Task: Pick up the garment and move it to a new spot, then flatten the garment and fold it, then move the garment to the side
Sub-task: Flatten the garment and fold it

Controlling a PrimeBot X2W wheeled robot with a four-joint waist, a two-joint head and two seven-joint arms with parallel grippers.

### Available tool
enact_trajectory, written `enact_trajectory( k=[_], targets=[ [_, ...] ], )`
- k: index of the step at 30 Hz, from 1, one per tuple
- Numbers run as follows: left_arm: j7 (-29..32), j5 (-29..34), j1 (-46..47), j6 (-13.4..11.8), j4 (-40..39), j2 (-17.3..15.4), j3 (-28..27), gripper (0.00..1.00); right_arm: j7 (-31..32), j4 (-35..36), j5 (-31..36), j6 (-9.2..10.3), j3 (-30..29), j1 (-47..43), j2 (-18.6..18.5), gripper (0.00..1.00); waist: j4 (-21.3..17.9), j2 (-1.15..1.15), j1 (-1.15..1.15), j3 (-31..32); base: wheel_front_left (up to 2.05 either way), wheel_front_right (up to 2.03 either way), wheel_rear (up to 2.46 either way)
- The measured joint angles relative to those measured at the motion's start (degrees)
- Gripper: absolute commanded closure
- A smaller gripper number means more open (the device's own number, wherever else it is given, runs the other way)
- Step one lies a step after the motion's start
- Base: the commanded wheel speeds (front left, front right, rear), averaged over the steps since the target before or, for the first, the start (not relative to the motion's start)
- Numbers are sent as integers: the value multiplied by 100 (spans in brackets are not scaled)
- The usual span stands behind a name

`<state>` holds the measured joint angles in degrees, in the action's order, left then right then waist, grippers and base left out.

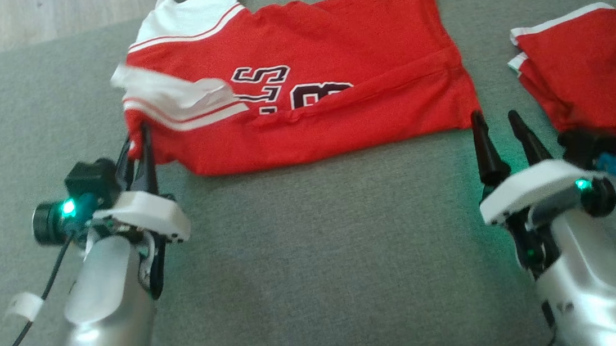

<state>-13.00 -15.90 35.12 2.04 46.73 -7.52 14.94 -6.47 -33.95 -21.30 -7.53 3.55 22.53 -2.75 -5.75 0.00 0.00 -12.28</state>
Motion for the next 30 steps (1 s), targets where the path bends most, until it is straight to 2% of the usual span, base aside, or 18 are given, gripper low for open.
enact_trajectory(
  k=[4, 10, 17, 18, 19, 30],
  targets=[
    [-22, 181, 5, 0, -457, 7, 212, 100, 102, -918, 230, 0, -299, 612, -4, 0, 135, 0, 0, -44, 0, 0, 0],
    [131, 183, -3, 1, -926, 40, 350, 100, 171, -2228, 922, 0, -805, 1284, -9, 0, 333, 0, 0, -146, 0, 0, 0],
    [242, 168, -92, -12, -1287, 64, 392, 100, 172, -3122, 1237, 0, -732, 1967, -93, 0, 482, 0, 0, -271, 0, 0, 0],
    [263, 168, -125, -32, -1312, 63, 403, 100, 163, -3210, 1271, 0, -684, 2034, -102, 64, 494, 0, 0, -282, 0, 0, 0],
    [294, 167, -162, -35, -1324, 59, 409, 100, 143, -3284, 1333, 0, -642, 2081, -112, 100, 501, 0, 0, -289, 0, 0, 0],
    [445, 23, -502, -103, -1263, -96, 409, 100, -415, -3753, 1490, 0, -817, 2112, -91, 100, 489, 0, 0, -19, 0, 0, 0]
  ],
)
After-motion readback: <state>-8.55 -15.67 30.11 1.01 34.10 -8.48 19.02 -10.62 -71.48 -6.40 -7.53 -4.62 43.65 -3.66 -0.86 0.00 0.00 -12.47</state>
